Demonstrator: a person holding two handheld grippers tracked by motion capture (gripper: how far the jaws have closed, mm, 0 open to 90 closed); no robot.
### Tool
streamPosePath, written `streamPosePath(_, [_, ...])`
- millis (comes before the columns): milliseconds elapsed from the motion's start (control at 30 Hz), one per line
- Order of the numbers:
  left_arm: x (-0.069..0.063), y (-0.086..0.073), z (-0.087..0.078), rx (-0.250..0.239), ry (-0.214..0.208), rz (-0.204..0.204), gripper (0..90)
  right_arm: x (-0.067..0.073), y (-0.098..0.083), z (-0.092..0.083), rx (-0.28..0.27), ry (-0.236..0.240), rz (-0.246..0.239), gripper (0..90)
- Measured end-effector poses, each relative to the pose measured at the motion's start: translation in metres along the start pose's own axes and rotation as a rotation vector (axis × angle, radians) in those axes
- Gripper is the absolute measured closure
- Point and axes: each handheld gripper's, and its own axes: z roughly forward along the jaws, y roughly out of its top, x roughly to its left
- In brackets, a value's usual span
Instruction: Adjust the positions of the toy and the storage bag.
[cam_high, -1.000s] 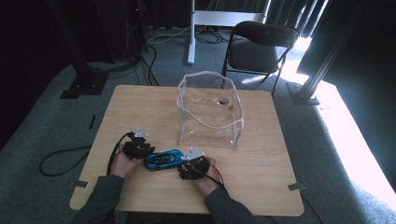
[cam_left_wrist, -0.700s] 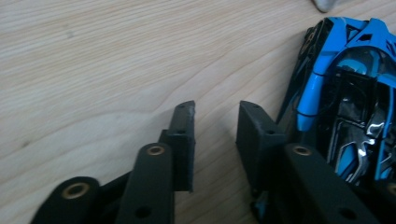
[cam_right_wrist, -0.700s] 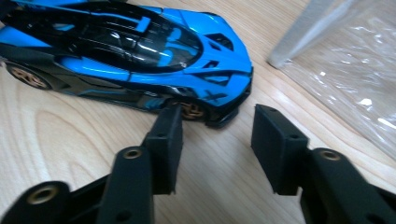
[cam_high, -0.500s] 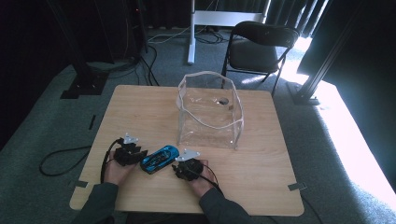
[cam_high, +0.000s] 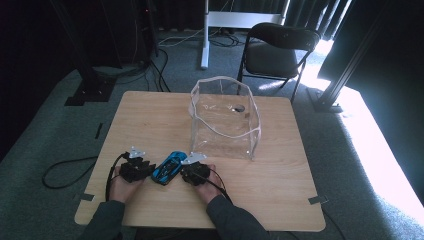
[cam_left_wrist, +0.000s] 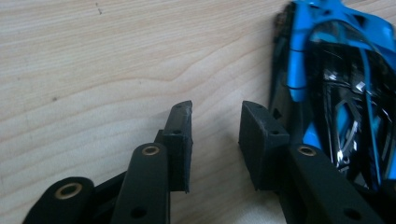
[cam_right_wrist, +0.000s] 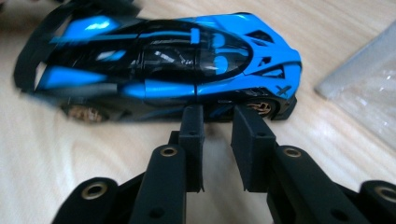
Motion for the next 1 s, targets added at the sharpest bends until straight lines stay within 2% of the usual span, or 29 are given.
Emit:
streamPosePath(167, [-0.004, -0.004, -0.003, 0.002, 0.029, 0.010, 66.8, -0.003, 0.012, 0.012, 0.007, -0.017, 0.005, 75.2])
streamPosePath(333, [-0.003, -0.005, -0.004, -0.001, 0.022, 0.001, 67.3, -0.006, 0.021, 0.022, 0.009, -0.023, 0.011, 75.7])
streamPosePath(433, [-0.003, -0.006, -0.004, -0.003, 0.019, -0.003, 67.3, -0.007, 0.026, 0.026, 0.018, -0.031, -0.003, 75.0])
streamPosePath(533, [-0.002, -0.006, -0.005, -0.006, 0.042, -0.017, 60.0, -0.006, 0.028, 0.026, 0.026, -0.062, -0.019, 69.4])
streamPosePath(600, [0.000, -0.007, -0.008, -0.021, 0.037, -0.036, 55.2, -0.005, 0.025, 0.020, 0.005, -0.059, -0.016, 65.6])
streamPosePath(667, [-0.001, -0.007, -0.015, -0.052, 0.053, -0.042, 53.2, -0.003, 0.021, 0.011, -0.016, -0.050, -0.029, 63.1])
streamPosePath(733, [-0.003, -0.008, -0.025, -0.091, 0.056, -0.050, 49.7, -0.001, 0.016, 0.001, -0.029, -0.027, -0.060, 61.0])
streamPosePath(800, [-0.007, -0.011, -0.035, -0.126, 0.038, -0.053, 46.9, 0.002, 0.011, -0.009, -0.037, -0.020, -0.082, 58.3])
streamPosePath(867, [-0.014, -0.016, -0.042, -0.154, 0.014, -0.042, 43.8, 0.003, 0.005, -0.020, -0.049, 0.000, -0.091, 56.4])
streamPosePath(933, [-0.021, -0.020, -0.046, -0.172, 0.001, -0.020, 41.2, 0.002, -0.002, -0.032, -0.054, 0.001, -0.112, 53.9])
streamPosePath(1000, [-0.028, -0.024, -0.049, -0.176, -0.012, -0.015, 38.0, -0.001, -0.009, -0.044, -0.061, -0.005, -0.111, 51.4])
